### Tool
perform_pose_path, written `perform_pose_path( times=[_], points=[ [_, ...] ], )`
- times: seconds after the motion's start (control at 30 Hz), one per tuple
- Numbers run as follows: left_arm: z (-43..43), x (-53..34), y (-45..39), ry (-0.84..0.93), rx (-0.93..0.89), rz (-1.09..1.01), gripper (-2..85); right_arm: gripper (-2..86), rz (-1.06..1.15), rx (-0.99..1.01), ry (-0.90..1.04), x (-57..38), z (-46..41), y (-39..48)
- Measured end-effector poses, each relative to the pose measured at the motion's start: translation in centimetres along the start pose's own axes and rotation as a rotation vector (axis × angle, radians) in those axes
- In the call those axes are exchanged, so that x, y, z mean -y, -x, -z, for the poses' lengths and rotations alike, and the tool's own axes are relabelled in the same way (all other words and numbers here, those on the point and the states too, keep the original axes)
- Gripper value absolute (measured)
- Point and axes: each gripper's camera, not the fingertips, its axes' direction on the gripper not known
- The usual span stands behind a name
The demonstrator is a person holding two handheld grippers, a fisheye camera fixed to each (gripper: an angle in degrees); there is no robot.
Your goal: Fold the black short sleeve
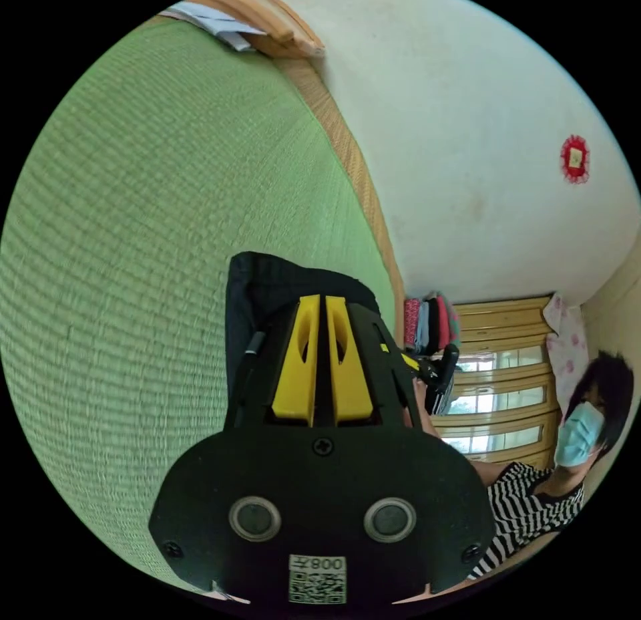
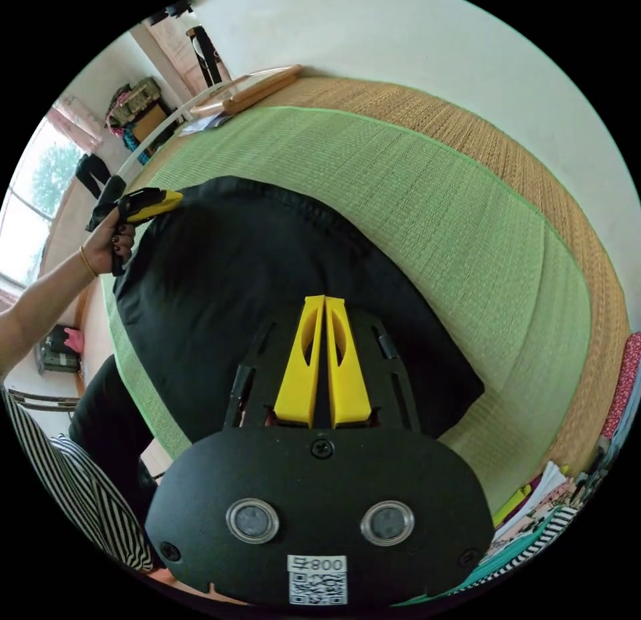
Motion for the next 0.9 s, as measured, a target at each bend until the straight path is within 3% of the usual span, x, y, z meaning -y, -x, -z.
perform_pose_path(
  times=[0.3,0.57,0.7,0.9],
  points=[
    [4.1,-7.2,3.2,0.041,0.151,-0.050,6.3,6.0,-0.304,0.107,-0.125,-15.1,2.9,-7.1],
    [0.8,-11.8,7.3,0.203,0.175,-0.026,6.5,8.0,-0.680,0.239,-0.142,-30.5,-0.4,-12.4],
    [-0.6,-12.3,8.5,0.230,0.176,-0.041,4.3,8.0,-0.738,0.224,-0.093,-33.5,-3.4,-13.3],
    [-3.0,-13.1,10.2,0.294,0.185,-0.071,2.9,6.9,-0.827,0.352,-0.117,-36.7,-8.3,-14.9]
  ],
)
